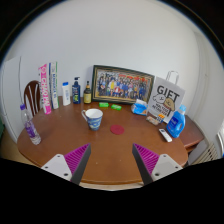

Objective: Pour water

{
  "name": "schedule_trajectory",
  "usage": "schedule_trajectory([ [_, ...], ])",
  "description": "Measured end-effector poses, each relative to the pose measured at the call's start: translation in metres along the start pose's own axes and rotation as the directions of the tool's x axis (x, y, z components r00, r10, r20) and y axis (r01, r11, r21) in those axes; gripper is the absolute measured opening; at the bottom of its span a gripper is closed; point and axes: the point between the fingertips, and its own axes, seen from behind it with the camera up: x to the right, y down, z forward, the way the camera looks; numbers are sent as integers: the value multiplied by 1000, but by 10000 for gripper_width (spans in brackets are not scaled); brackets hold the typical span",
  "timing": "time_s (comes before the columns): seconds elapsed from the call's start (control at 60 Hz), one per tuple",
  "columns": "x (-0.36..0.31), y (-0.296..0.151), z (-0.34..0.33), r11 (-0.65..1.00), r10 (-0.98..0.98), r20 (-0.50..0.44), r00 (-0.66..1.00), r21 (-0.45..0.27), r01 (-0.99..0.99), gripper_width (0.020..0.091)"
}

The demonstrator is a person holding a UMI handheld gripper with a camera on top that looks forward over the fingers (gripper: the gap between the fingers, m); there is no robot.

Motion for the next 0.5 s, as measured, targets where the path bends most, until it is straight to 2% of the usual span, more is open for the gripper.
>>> schedule_trajectory([
  [0.133, -37, 10, -5, 1000, -17, 25, 1000, -8, 17, 857],
  [0.3, -129, 26, -16, 999, -34, 66, 997, -13, 35, 856],
  [0.5, -265, 37, -16, 999, -44, 171, 984, 6, 43, 857],
])
